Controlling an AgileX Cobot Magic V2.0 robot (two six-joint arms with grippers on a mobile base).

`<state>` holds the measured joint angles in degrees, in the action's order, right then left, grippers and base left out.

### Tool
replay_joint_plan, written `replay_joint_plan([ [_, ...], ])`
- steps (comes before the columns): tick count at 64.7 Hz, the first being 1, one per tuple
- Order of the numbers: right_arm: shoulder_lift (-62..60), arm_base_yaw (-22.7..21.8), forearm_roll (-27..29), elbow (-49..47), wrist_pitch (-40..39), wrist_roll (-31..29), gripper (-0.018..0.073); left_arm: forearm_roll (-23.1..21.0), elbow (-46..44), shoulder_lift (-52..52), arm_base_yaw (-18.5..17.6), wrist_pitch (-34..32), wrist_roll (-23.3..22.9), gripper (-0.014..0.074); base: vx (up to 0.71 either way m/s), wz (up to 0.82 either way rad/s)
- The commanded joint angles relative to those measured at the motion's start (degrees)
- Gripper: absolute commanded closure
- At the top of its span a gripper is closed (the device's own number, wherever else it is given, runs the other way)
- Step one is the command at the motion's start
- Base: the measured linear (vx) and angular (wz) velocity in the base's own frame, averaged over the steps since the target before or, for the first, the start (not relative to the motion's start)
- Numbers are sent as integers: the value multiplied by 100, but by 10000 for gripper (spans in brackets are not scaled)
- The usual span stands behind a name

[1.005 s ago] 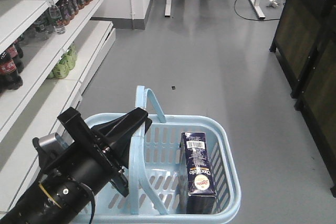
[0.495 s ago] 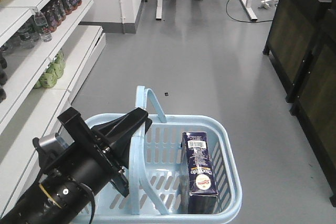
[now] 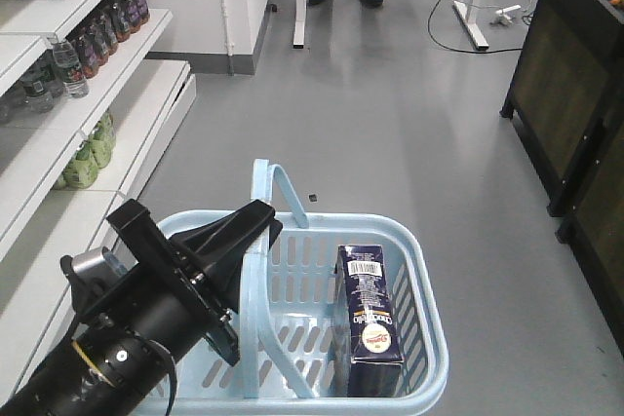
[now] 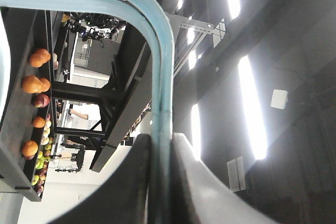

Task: Left arm holds basket, right arm returns cookies
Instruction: 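Drive along the aisle holding the basket in the left gripper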

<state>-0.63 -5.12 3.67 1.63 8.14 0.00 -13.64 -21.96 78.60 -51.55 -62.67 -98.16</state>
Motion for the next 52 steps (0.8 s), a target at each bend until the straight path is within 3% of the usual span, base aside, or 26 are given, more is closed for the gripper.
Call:
replay_joint_plan([
  [1, -74, -4, -31, 99, -433, -33, 562, 58, -172, -185, -39, -1596, -43, 599, 32, 0],
  [52, -74, -4, -31, 99, -433, -33, 562, 58, -172, -185, -39, -1596, -43, 599, 37, -4],
])
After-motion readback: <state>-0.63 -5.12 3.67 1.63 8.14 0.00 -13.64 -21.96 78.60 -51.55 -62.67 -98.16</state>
